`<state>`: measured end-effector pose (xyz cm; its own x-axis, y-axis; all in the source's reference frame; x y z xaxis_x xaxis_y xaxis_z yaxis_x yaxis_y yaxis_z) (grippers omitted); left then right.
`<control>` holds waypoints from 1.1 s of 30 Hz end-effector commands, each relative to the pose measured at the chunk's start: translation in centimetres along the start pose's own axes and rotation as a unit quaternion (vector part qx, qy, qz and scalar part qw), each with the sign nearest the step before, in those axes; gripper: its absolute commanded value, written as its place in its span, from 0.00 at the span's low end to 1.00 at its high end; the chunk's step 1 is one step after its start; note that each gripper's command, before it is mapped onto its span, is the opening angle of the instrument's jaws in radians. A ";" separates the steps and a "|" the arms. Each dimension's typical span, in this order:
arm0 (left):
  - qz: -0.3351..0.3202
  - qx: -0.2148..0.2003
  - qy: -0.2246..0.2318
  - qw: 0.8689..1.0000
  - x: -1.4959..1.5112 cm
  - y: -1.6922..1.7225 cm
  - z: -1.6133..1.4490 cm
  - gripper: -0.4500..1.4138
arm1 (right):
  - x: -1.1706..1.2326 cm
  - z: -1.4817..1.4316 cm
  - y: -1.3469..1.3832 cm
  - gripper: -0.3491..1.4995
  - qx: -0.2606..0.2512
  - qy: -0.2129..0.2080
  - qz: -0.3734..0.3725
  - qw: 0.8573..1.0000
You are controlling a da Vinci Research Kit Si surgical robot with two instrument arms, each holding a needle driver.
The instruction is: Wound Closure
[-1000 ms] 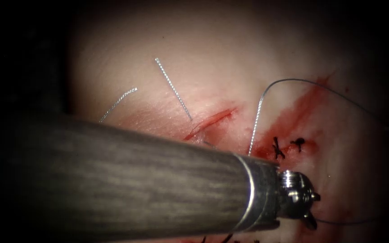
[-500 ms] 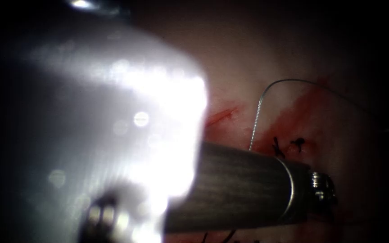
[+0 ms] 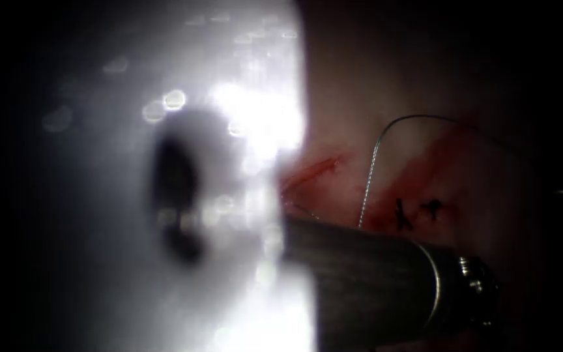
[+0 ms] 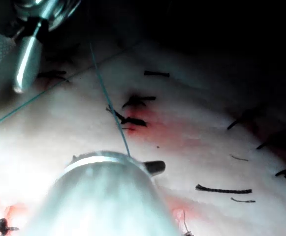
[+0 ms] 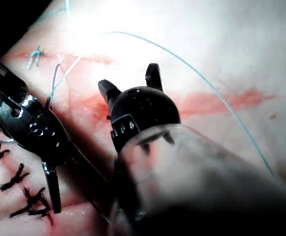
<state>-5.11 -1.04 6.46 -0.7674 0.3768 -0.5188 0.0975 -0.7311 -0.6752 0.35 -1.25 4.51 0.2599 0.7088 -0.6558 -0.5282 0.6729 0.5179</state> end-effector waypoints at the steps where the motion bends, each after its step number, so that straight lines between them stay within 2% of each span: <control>1: -0.002 -0.001 -0.006 1.000 -0.04 -0.04 0.10 0.64 | 0.01 0.09 -0.04 0.87 0.001 0.001 0.000 1.000; 3: -0.002 -0.006 -0.011 1.000 -0.11 -0.04 0.15 0.60 | 0.01 0.09 -0.05 0.87 0.000 0.001 0.000 1.000; 4: 0.002 -0.010 -0.014 1.000 -0.14 -0.04 0.16 0.50 | 0.01 0.09 -0.06 0.87 0.000 0.001 0.000 1.000; 5: -0.003 -0.015 -0.017 1.000 -0.17 -0.04 0.16 0.27 | 0.01 0.10 -0.06 0.87 0.000 0.001 0.000 1.000; 6: -0.020 -0.031 -0.022 0.999 -0.21 -0.03 0.12 0.00 | 0.01 0.10 -0.07 0.87 0.000 0.001 0.000 1.000; 7: -0.035 -0.035 -0.025 0.998 -0.22 -0.03 0.10 0.00 | 0.01 0.10 -0.07 0.87 0.000 0.001 0.001 1.000; 8: -0.077 -0.038 -0.023 0.996 -0.20 -0.05 0.01 0.00 | 0.01 0.10 -0.07 0.87 0.000 0.001 0.004 1.000; 11: -0.075 -0.029 -0.013 0.997 -0.09 -0.09 -0.16 0.00 | 0.01 0.10 -0.07 0.87 -0.001 0.001 0.003 1.000; 12: -0.074 -0.024 -0.002 0.997 -0.06 -0.10 -0.21 0.00 | 0.01 0.10 -0.07 0.87 -0.001 0.001 0.003 1.000; 15: -0.104 -0.001 0.072 0.992 0.07 -0.24 -0.55 0.00 | 0.01 0.10 -0.08 0.87 -0.001 0.001 0.004 1.000; 18: -0.123 0.025 0.105 0.986 0.10 -0.39 -0.86 0.00 | 0.02 0.11 -0.10 0.87 -0.002 0.001 0.004 1.000; 23: -0.154 0.049 0.126 0.979 -0.03 -0.56 -1.20 0.00 | 0.02 0.11 -0.12 0.87 -0.002 0.001 0.004 1.000; 27: -0.135 -0.011 0.093 0.986 -0.16 -0.54 -1.15 0.00 | 0.02 0.11 -0.12 0.87 -0.002 0.001 0.007 1.000; 28: -0.101 -0.023 0.082 0.991 -0.19 -0.50 -1.08 0.00 | 0.02 0.11 -0.12 0.88 -0.002 0.001 0.007 1.000; 29: -0.045 -0.046 0.064 0.996 -0.26 -0.41 -0.97 0.25 | 0.02 0.11 -0.12 0.88 -0.002 0.001 0.007 1.000; 30: -0.005 -0.052 0.057 0.997 -0.30 -0.34 -0.90 0.37 | 0.02 0.11 -0.12 0.88 -0.002 0.001 0.010 1.000; 33: 0.078 -0.058 0.042 0.994 -0.39 -0.20 -0.69 0.45 | 0.01 0.11 -0.12 0.89 -0.002 0.001 0.010 1.000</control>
<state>-4.37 -0.68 6.40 -0.6817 0.2989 -0.6678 0.2993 -0.7189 -0.6274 0.41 -1.30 4.47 0.2488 0.7220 -0.6456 -0.5371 0.6575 0.5284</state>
